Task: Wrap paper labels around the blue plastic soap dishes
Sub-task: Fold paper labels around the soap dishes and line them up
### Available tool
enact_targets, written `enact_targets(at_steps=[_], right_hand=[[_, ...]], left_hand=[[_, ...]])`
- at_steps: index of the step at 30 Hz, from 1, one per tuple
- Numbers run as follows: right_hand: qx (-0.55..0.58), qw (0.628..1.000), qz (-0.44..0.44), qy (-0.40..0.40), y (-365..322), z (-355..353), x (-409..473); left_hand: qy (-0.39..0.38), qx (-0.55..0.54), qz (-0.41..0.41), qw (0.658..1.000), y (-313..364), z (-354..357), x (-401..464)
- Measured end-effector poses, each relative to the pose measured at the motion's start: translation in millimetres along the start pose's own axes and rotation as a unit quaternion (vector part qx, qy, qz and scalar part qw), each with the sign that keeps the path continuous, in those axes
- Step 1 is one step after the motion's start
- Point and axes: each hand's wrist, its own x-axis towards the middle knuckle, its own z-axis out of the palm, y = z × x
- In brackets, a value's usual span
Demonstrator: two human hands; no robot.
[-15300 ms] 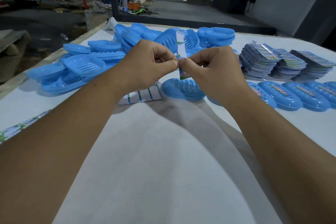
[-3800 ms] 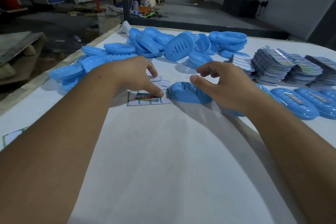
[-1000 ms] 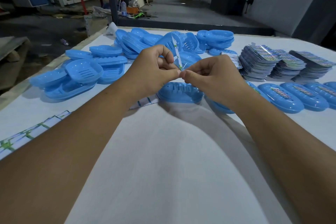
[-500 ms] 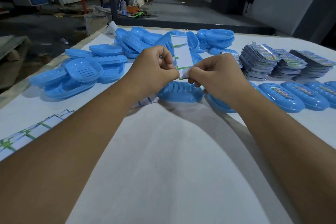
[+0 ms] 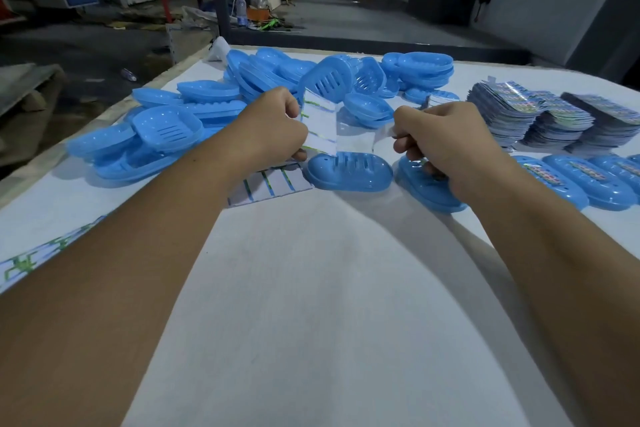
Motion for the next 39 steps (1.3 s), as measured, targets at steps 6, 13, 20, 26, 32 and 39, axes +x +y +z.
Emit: enact_targets(at_steps=[6,13,20,26,32,39], right_hand=[[-0.008,1.0,-0.002,-0.002,0,0,0],[-0.043,0.999,-0.022,0.001,-1,2,0],[-0.074,0.995,-0.064,0.011,-1,7,-4],[-0.075,0.99,-0.121,-0.003,-2,11,-9],[-0.069,0.987,-0.14,-0.033,-3,11,-11],[-0.077,0.978,-0.184,-0.064,-1,10,-11]], left_hand=[[0.03,0.281,0.007,0.959,0,-21,-4],[0.023,0.497,-0.017,0.867,0,-33,-10],[0.07,0.091,0.075,0.991,13,-4,-11],[-0.033,-0.04,0.115,0.992,19,20,-22],[-0.05,-0.063,0.115,0.99,18,24,-22],[-0.045,-0.083,0.084,0.992,16,23,-21]])
